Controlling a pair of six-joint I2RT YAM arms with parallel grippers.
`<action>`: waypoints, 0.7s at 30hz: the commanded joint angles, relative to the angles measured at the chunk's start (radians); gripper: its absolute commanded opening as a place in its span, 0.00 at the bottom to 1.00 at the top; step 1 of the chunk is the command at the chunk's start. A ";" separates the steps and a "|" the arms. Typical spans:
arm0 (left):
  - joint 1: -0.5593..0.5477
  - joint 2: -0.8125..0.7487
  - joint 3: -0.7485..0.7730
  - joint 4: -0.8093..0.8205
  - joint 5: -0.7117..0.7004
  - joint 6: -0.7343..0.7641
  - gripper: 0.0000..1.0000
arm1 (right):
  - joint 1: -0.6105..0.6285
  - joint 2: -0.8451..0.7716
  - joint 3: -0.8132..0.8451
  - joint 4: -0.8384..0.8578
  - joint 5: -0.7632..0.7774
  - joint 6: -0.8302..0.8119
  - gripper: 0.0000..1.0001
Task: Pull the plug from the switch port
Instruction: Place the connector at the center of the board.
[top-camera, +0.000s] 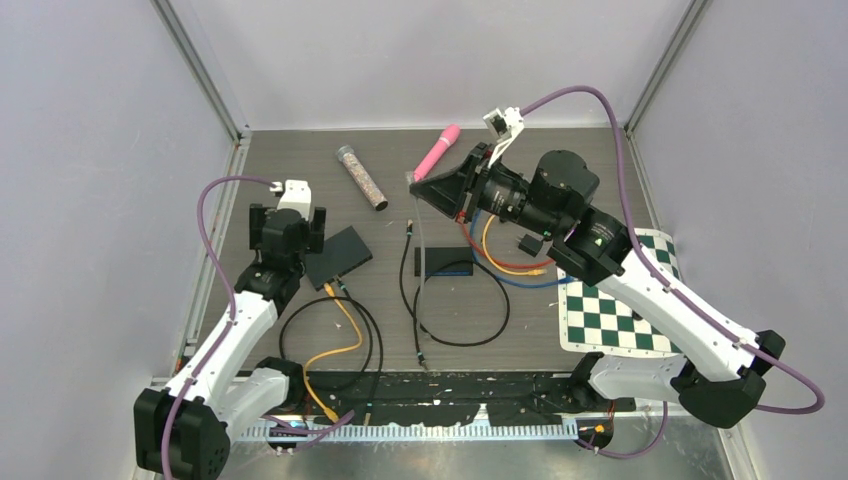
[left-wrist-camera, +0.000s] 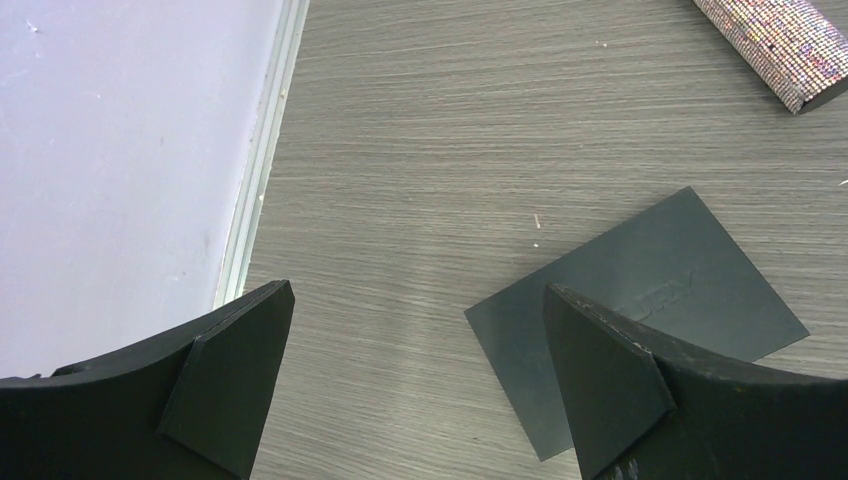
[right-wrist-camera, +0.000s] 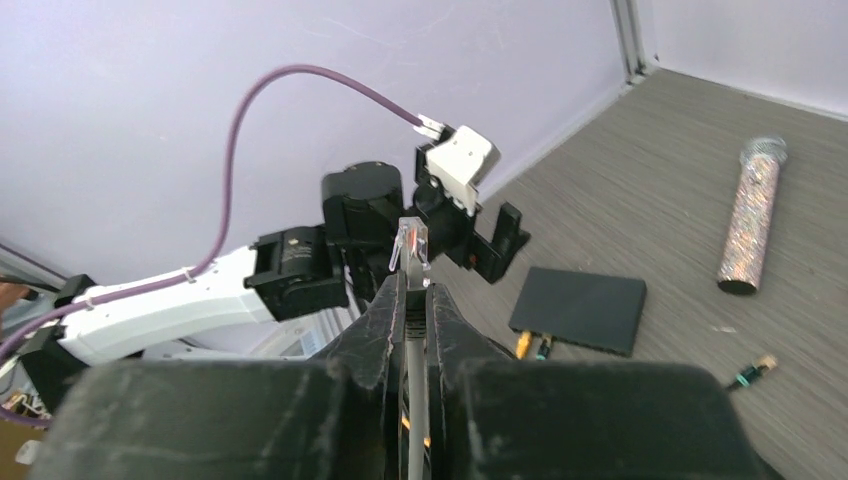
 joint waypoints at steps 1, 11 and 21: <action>0.006 -0.006 0.044 0.013 -0.019 -0.018 1.00 | 0.003 -0.028 0.042 -0.088 0.052 -0.054 0.05; 0.007 0.002 0.054 0.004 -0.012 -0.019 1.00 | 0.004 -0.004 0.144 -0.165 0.003 -0.090 0.05; 0.007 -0.002 0.058 -0.014 -0.010 -0.015 1.00 | -0.002 0.206 0.312 -0.350 0.083 -0.168 0.05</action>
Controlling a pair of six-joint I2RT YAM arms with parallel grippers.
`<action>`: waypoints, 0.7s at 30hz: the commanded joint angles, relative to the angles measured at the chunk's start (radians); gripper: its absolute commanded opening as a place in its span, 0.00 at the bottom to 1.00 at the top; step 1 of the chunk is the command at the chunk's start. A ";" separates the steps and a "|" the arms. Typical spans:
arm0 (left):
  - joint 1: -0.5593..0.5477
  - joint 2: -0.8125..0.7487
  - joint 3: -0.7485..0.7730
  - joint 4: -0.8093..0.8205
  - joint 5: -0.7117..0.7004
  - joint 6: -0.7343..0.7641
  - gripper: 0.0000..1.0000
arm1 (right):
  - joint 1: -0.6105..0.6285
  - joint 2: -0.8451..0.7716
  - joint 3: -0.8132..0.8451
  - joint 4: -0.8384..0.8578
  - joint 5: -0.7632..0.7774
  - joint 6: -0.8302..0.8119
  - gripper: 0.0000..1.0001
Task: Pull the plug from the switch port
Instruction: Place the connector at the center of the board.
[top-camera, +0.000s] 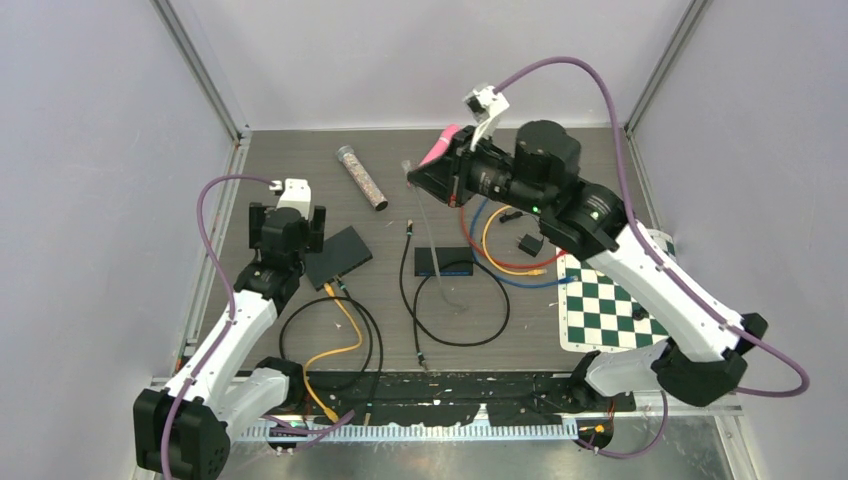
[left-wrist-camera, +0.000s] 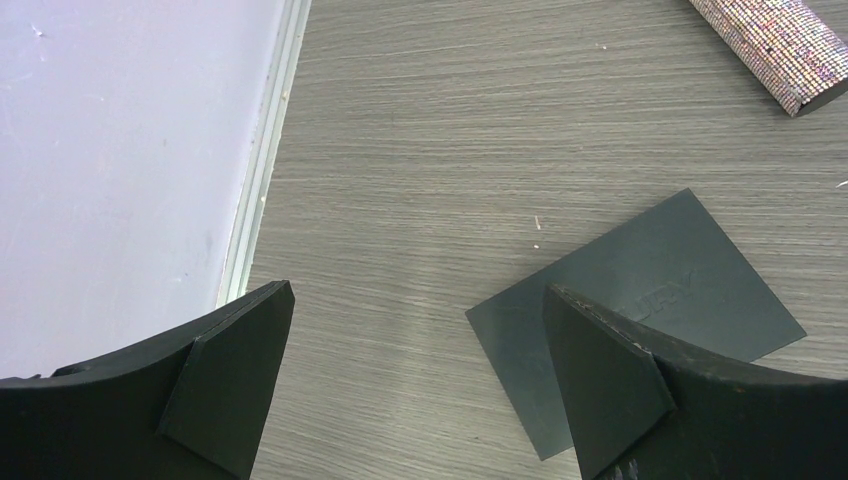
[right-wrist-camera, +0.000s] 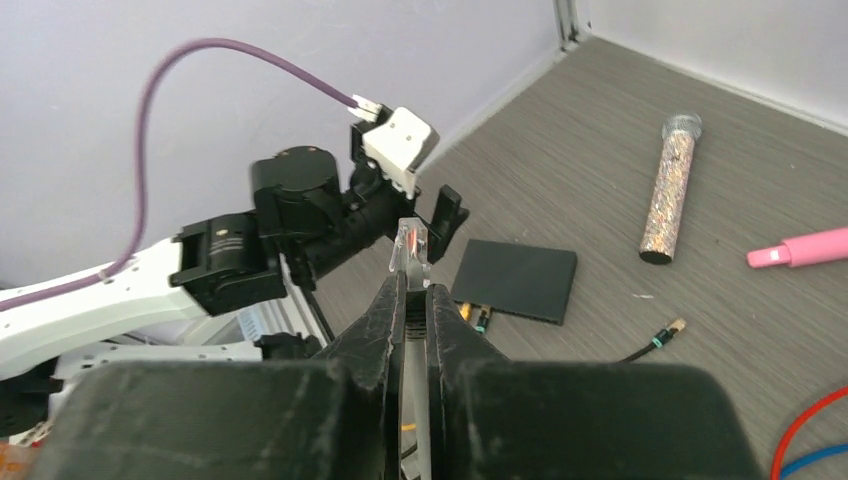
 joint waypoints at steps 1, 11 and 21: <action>0.007 -0.003 0.046 -0.002 -0.009 -0.017 1.00 | -0.002 0.160 0.092 -0.111 0.034 -0.045 0.05; 0.006 -0.022 0.040 -0.021 0.002 -0.041 1.00 | -0.100 0.648 0.289 -0.065 -0.023 0.076 0.05; 0.007 0.009 0.047 -0.024 0.007 -0.044 0.99 | -0.166 0.820 0.276 0.057 0.006 0.236 0.06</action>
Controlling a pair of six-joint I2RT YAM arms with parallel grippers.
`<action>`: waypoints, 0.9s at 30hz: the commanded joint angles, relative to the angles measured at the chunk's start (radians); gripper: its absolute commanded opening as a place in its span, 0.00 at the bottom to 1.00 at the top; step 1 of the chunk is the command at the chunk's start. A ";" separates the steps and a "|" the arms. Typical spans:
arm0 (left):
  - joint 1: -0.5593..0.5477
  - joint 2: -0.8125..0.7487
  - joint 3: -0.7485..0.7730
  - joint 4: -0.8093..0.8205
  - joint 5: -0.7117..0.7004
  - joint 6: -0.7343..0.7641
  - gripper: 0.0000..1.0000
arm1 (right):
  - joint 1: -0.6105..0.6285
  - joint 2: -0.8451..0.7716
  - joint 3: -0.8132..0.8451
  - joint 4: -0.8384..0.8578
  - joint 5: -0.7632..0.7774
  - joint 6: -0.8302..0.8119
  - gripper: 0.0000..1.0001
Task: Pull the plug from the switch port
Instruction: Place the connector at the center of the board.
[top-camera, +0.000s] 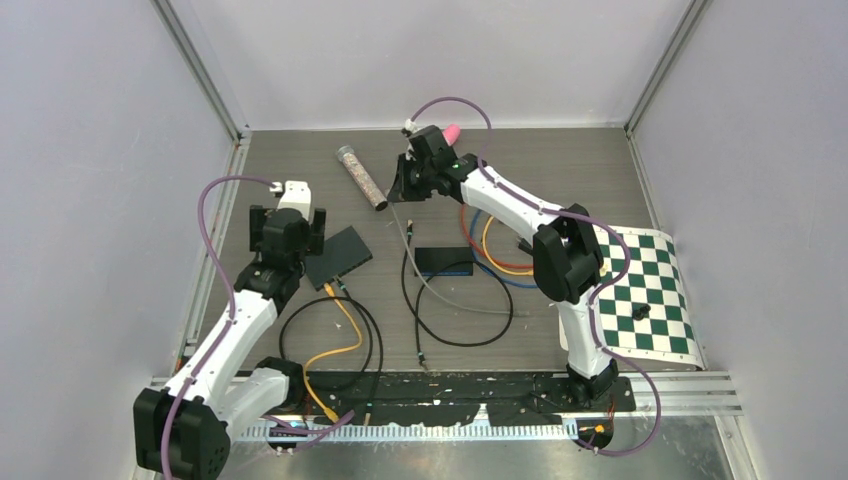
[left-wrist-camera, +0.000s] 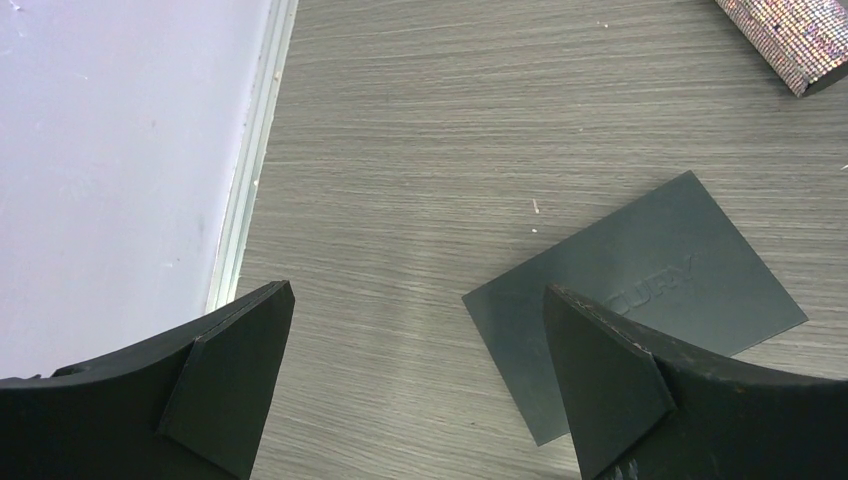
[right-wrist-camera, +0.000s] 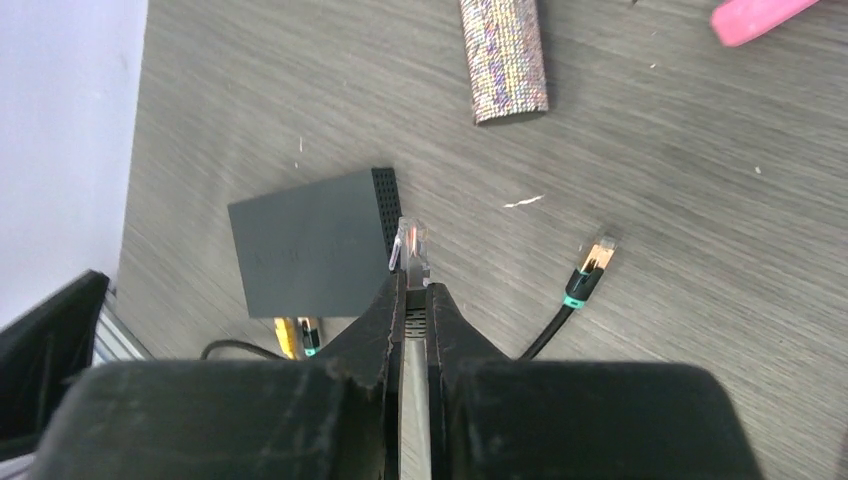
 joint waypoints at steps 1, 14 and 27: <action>0.007 0.016 0.048 0.010 0.007 -0.021 0.99 | -0.014 -0.004 0.044 0.111 0.026 0.091 0.07; 0.007 0.047 0.058 -0.007 0.100 -0.008 1.00 | -0.022 -0.027 -0.105 0.189 -0.105 0.085 0.26; 0.009 0.106 0.076 -0.056 0.246 0.102 1.00 | -0.006 -0.165 -0.282 0.340 -0.256 0.128 0.40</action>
